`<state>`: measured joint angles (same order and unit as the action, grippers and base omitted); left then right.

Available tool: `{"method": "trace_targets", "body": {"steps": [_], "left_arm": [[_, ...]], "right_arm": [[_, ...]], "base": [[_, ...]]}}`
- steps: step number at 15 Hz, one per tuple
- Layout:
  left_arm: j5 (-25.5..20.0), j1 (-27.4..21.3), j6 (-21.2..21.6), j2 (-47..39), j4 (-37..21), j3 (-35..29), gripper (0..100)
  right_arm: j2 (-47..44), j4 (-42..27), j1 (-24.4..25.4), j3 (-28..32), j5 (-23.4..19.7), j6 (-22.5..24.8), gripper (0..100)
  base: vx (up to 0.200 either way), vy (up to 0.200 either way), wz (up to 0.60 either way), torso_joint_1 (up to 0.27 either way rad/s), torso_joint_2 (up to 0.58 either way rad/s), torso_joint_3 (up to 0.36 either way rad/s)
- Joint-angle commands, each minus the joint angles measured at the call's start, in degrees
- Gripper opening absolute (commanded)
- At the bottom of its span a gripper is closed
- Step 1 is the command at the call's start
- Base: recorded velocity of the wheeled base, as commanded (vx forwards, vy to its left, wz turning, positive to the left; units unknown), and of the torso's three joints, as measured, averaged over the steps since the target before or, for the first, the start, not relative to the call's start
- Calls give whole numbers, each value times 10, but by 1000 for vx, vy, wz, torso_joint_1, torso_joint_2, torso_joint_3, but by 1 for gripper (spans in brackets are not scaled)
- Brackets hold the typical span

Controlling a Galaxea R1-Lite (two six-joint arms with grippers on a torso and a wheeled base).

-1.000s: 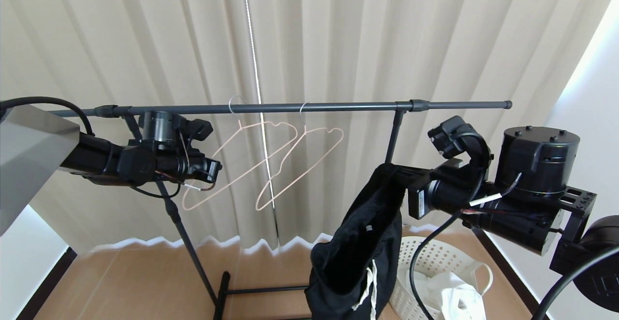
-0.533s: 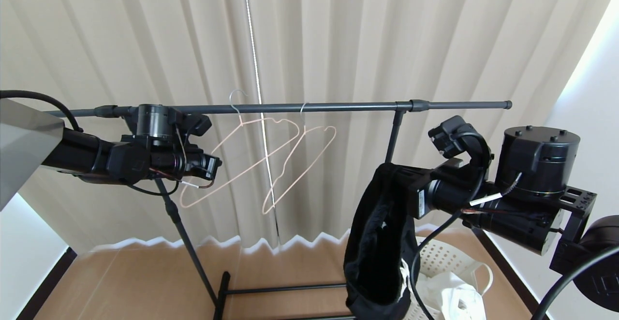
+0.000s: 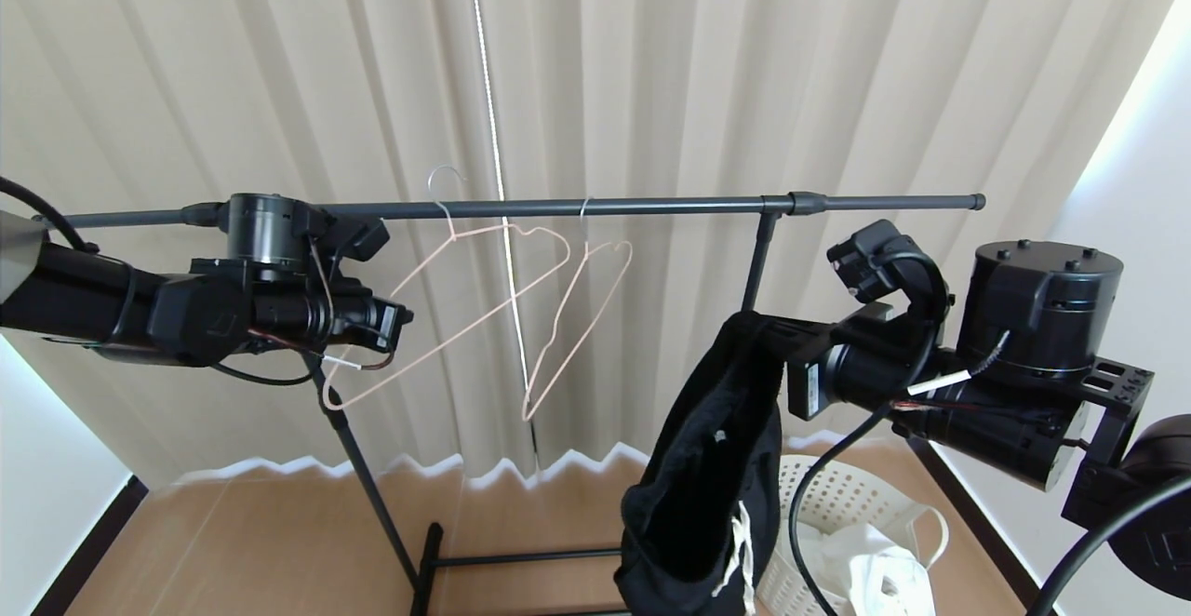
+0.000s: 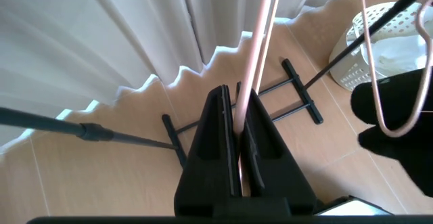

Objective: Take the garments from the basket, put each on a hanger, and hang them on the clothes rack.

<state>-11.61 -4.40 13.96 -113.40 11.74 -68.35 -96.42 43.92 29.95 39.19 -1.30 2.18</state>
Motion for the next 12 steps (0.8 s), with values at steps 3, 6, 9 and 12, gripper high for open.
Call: {"method": "trace_targets", "body": {"steps": [3, 6, 9, 12], "left_arm": [[-1, 4, -1, 109, 10, 98, 0], [-1, 7, -1, 201, 58, 209, 0], [-2, 14, 0, 293, 61, 296, 0], [-7, 13, 1, 358, 62, 350, 0]], "right_arm": [[4, 1, 0, 0, 0, 0, 0], [14, 1, -1, 0, 0, 0, 0], [18, 1, -2, 0, 0, 0, 0], [18, 1, -3, 0, 1, 0, 0]], "base": [[0, 0, 0, 0, 0, 0], [0, 0, 0, 0, 0, 0], [0, 0, 0, 0, 0, 0], [0, 0, 0, 0, 0, 0]]}}
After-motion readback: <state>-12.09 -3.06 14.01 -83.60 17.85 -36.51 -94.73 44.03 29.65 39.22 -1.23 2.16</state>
